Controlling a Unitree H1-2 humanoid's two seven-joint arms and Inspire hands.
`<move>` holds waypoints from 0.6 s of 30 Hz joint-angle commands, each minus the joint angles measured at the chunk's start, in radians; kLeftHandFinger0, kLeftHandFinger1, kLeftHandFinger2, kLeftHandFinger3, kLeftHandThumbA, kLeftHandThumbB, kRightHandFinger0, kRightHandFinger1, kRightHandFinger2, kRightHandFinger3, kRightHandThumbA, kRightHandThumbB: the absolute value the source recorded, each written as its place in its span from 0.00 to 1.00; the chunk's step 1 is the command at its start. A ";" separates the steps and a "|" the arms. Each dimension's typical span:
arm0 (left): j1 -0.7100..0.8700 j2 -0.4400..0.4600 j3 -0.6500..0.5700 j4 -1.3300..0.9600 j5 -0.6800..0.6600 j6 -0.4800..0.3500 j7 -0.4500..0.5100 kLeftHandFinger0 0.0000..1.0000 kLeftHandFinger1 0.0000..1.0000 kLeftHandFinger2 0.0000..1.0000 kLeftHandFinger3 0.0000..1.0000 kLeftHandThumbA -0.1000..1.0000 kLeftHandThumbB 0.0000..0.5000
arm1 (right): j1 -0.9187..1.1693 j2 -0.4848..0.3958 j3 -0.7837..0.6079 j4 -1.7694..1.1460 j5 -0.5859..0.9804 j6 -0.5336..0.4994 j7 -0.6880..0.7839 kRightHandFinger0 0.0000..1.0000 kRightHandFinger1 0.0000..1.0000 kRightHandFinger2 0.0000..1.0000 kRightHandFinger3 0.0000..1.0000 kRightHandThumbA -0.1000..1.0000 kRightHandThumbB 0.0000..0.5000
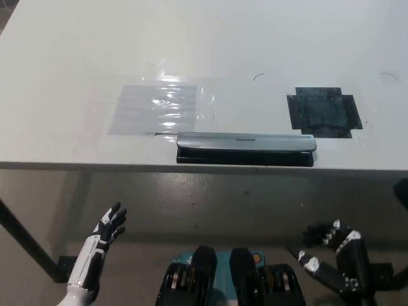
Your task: The paper pin puncher is placed at the center of the table and close to the robot and the robot uses its right fist to press on the paper pin puncher
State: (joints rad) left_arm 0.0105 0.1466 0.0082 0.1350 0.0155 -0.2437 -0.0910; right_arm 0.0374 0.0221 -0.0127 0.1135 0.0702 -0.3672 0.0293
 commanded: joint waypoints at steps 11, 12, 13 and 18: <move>-0.040 0.019 0.003 -0.016 -0.016 -0.054 -0.016 1.00 1.00 1.00 1.00 1.00 0.39 | -0.369 0.024 0.021 -0.374 0.146 0.357 -0.016 0.00 0.00 0.00 0.00 1.00 0.34; -0.041 0.017 0.004 -0.013 -0.019 -0.057 -0.015 1.00 1.00 1.00 1.00 1.00 0.40 | -0.417 0.029 0.018 -0.352 0.127 0.363 -0.024 0.00 0.00 0.00 0.00 1.00 0.33; -0.042 0.017 0.004 -0.010 -0.020 -0.060 -0.015 1.00 1.00 1.00 1.00 1.00 0.40 | -0.459 0.032 0.017 -0.322 0.109 0.352 -0.027 0.00 0.00 0.00 0.00 1.00 0.33; -0.047 0.018 0.004 -0.013 -0.017 -0.053 -0.015 1.00 1.00 1.00 1.00 1.00 0.42 | -0.650 0.065 -0.001 -0.166 0.113 0.368 -0.052 0.00 0.00 0.00 0.00 1.00 0.40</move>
State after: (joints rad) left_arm -0.0142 0.1473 0.0088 0.1379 0.0153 -0.2577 -0.0922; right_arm -0.4616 0.0513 0.0026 -0.1322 0.1633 -0.0698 0.0099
